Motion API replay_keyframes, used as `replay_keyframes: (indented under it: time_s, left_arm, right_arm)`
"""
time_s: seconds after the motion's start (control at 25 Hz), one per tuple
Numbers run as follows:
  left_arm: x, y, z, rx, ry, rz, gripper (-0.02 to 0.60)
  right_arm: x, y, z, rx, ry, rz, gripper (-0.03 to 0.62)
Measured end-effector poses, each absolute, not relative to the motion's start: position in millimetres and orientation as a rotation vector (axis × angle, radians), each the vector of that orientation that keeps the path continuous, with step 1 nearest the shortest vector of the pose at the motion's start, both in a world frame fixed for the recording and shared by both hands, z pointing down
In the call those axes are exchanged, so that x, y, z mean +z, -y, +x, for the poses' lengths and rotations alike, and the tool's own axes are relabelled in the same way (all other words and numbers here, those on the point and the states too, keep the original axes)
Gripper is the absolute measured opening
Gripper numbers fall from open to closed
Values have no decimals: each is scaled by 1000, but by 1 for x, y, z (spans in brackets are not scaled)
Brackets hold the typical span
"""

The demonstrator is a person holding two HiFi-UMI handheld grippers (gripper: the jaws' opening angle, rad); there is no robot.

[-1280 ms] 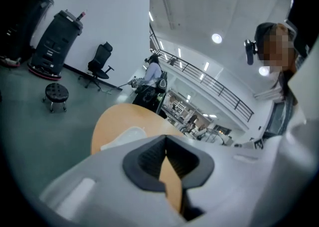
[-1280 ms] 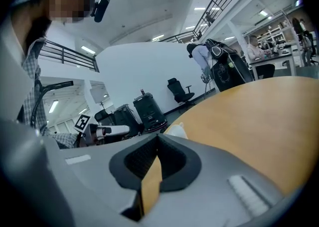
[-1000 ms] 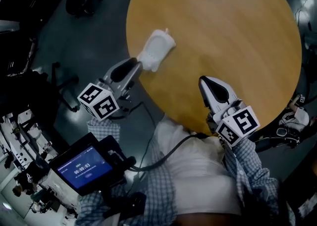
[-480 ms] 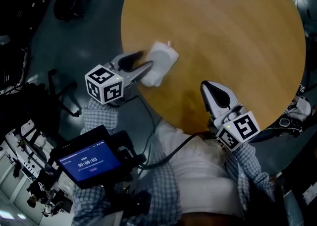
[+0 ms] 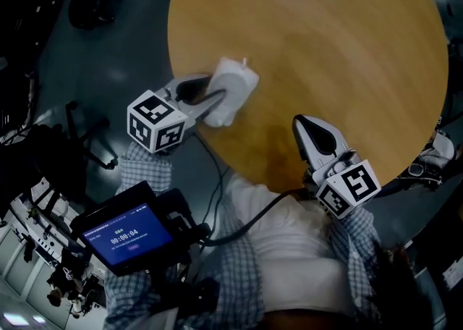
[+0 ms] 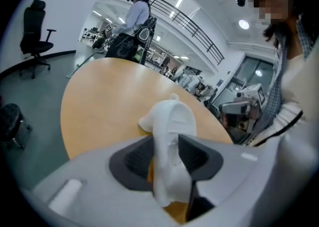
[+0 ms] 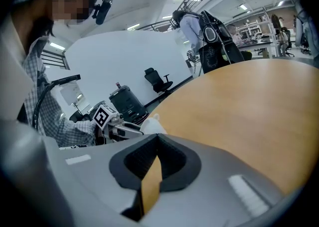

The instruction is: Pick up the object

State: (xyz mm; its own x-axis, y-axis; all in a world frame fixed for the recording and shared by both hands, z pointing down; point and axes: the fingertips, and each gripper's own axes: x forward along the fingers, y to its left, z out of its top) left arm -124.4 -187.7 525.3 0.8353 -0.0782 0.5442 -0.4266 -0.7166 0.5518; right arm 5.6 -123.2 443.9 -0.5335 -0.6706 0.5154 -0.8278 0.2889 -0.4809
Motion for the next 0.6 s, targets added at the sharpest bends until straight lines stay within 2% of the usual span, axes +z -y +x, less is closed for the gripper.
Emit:
replay_keyframes:
  time_s: [0.2, 0.6]
  left_arm:
    - [510, 191, -120, 490, 425, 2302, 110]
    - [477, 179, -116, 297, 537, 2290, 104]
  right_arm:
    - [438, 116, 8, 1057, 2357, 1376, 5]
    - [418, 102, 16, 984, 2408, 1387, 5]
